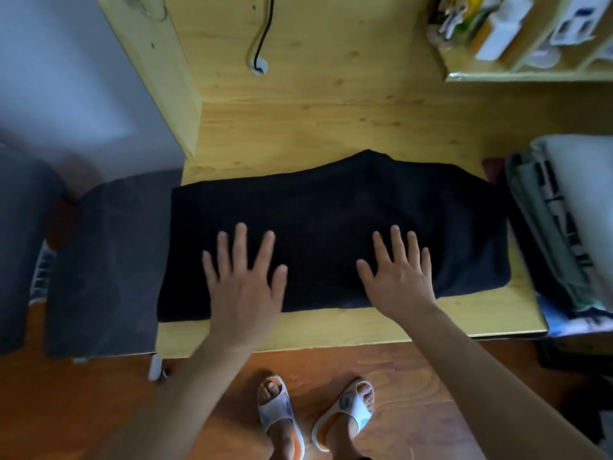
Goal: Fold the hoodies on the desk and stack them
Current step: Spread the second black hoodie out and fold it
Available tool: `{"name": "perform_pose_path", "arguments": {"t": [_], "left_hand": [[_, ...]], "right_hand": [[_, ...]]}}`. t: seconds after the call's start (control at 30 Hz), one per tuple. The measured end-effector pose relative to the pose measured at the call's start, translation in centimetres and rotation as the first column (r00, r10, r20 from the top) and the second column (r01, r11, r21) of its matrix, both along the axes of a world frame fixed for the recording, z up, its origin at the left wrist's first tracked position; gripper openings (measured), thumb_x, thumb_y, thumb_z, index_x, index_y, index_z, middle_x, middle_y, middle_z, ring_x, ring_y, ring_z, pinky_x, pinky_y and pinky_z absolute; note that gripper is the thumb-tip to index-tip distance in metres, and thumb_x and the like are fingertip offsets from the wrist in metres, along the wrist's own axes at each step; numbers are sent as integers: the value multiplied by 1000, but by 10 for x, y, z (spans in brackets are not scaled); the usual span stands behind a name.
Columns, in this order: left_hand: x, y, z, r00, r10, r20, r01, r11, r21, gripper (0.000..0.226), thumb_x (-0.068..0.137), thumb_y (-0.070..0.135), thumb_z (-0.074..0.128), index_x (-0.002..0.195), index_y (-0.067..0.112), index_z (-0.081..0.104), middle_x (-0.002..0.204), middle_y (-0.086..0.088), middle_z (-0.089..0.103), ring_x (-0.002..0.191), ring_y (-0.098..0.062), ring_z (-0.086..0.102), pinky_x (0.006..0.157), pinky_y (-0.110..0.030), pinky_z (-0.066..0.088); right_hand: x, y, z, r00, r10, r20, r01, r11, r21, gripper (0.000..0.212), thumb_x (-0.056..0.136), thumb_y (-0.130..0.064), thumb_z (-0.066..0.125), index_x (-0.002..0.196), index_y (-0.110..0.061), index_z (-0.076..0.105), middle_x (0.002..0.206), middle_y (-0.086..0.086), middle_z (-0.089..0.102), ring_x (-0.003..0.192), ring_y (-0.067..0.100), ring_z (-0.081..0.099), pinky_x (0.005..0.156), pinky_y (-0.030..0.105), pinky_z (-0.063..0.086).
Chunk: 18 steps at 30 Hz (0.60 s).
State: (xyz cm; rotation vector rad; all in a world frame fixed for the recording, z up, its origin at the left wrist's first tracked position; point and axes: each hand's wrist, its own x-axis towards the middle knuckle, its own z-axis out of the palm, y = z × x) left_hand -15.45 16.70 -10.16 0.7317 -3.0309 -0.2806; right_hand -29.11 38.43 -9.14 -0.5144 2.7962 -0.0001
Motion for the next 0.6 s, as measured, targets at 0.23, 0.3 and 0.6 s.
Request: {"name": "perform_pose_path", "arguments": {"t": [0.23,0.3,0.6], "left_hand": [[20,5,-19,986,46,159,-72,985,160,66,102,68,2,161,41,15,171,-4,14,158,-31,5,127,-53,9],[36,-17,-19,951,226,209,-257,957,135,64,101,67,14,160,41,16,171,-9,9,157,-37,3,125,-57,8],[90,-17,20,720,670,179,-676,619,401,93,91,48,69,160,12,17,157,-24,29,141,-44,33,111,-57,37]], "right_hand": [[2,-35,-8,974,211,-84,-214,977,-24,66,102,-58,12,160,-28,10,169,3,3,155,27,-6,125,51,2],[0,-31,-16,981,192,-31,-191,981,27,67,101,-59,7,160,-28,8,169,2,3,155,26,-5,125,49,1],[57,-23,5,992,104,70,-96,989,-116,63,105,-50,21,161,-23,9,169,0,3,155,22,-5,126,44,1]]}}
